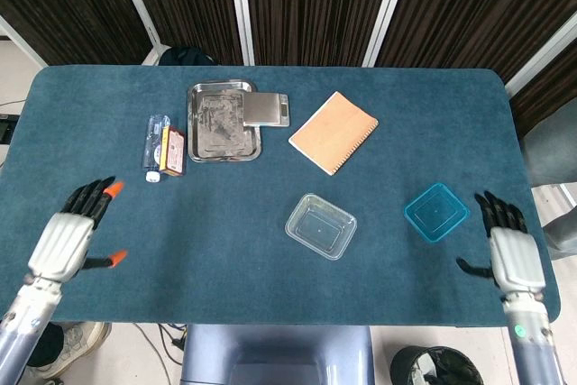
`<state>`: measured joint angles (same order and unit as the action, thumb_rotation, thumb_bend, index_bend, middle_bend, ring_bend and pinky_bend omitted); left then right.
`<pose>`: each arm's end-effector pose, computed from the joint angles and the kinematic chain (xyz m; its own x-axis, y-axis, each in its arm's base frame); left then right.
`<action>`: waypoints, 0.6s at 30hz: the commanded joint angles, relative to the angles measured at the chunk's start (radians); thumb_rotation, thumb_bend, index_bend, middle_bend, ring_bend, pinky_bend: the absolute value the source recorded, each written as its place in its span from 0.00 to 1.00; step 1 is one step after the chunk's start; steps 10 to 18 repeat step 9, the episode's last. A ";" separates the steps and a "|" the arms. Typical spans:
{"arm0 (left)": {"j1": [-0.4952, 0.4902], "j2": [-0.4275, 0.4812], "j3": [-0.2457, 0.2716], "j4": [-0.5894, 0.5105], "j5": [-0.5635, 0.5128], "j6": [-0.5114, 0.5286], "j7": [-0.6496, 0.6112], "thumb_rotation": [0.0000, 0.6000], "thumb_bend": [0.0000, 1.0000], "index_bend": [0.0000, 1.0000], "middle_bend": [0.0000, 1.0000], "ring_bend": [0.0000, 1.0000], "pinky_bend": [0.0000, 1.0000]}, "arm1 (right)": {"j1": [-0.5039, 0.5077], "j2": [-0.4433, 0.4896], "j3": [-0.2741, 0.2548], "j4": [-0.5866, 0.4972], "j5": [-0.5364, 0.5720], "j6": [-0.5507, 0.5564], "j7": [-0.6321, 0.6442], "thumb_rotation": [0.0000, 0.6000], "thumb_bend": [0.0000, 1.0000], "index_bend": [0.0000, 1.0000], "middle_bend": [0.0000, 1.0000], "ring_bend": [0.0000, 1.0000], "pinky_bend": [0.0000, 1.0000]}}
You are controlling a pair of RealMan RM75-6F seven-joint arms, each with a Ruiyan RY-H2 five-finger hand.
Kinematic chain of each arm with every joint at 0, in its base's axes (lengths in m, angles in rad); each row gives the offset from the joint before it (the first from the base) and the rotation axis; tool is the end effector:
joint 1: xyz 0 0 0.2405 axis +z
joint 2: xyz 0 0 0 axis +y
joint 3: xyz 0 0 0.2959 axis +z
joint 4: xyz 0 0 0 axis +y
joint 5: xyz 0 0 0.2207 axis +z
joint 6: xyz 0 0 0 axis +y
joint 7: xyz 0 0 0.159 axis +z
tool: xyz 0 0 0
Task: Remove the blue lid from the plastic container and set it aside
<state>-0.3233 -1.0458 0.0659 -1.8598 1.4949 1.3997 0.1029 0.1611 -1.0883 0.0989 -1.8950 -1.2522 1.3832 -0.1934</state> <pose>-0.2688 0.2377 0.1422 0.3696 0.1291 0.9202 0.9134 -0.2321 -0.3343 -0.3104 -0.2253 0.1524 0.3027 -0.0913 0.9487 -0.9438 0.1101 0.3118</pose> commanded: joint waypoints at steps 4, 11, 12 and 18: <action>0.134 -0.025 0.050 0.107 0.079 0.167 -0.003 1.00 0.00 0.00 0.00 0.00 0.07 | -0.101 0.040 -0.085 0.098 -0.128 0.100 0.078 1.00 0.23 0.00 0.00 0.00 0.00; 0.176 -0.052 0.052 0.210 0.083 0.206 -0.039 1.00 0.00 0.00 0.00 0.00 0.03 | -0.129 0.031 -0.083 0.136 -0.138 0.144 0.099 1.00 0.22 0.00 0.00 0.00 0.00; 0.176 -0.052 0.052 0.210 0.083 0.206 -0.039 1.00 0.00 0.00 0.00 0.00 0.03 | -0.129 0.031 -0.083 0.136 -0.138 0.144 0.099 1.00 0.22 0.00 0.00 0.00 0.00; 0.176 -0.052 0.052 0.210 0.083 0.206 -0.039 1.00 0.00 0.00 0.00 0.00 0.03 | -0.129 0.031 -0.083 0.136 -0.138 0.144 0.099 1.00 0.22 0.00 0.00 0.00 0.00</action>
